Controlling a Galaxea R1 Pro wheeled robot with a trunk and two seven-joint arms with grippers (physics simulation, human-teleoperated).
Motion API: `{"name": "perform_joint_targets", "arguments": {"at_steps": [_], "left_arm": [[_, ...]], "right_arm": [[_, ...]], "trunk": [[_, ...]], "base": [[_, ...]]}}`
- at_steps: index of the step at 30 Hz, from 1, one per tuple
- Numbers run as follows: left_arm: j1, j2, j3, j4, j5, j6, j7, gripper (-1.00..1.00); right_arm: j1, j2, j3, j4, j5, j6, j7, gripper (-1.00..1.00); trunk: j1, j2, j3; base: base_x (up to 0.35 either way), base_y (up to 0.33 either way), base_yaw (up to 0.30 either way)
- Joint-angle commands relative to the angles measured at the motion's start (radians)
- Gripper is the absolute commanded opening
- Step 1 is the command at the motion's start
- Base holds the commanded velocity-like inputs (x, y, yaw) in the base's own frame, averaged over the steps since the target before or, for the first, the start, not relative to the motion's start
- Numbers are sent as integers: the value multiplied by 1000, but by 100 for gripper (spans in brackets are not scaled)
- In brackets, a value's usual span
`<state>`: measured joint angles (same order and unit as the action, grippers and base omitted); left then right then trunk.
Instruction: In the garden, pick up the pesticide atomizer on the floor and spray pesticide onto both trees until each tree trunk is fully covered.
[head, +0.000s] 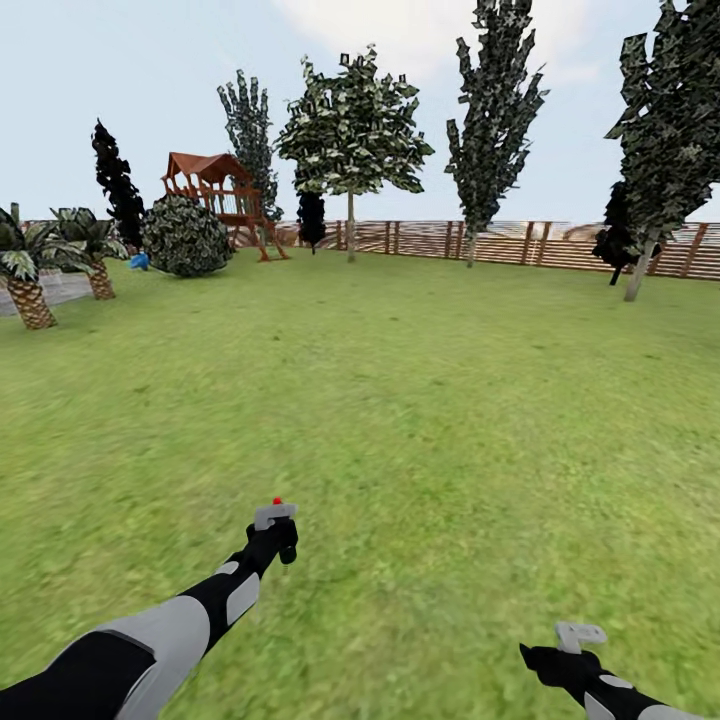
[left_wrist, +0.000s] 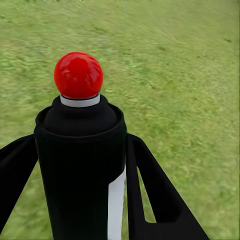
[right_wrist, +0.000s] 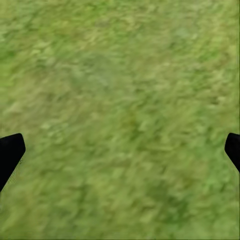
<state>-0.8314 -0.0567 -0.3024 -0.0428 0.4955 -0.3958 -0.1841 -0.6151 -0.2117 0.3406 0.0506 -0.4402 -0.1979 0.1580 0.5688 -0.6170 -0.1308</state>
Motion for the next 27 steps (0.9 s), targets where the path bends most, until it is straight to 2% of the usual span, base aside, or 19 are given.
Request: {"name": "perform_joint_targets", "arguments": {"at_steps": [1,14,23,27], "left_arm": [[0,0,0,0,0,0,0,-100],[0,0,0,0,0,0,0,-100],[0,-5,-1,-2,1,0,1,-100],[0,-19,-1,-2,2,0,1,-100]], "right_arm": [[0,0,0,0,0,0,0,100],[0,0,0,1,0,0,0,100],[0,16,0,3,0,0,-1,100],[0,28,0,3,1,0,-2,100]], "trunk": [[0,0,0],[0,0,1],[0,0,1],[0,0,1]], "base": [[350,0,3],[350,0,0],[350,0,0],[350,0,0]]}}
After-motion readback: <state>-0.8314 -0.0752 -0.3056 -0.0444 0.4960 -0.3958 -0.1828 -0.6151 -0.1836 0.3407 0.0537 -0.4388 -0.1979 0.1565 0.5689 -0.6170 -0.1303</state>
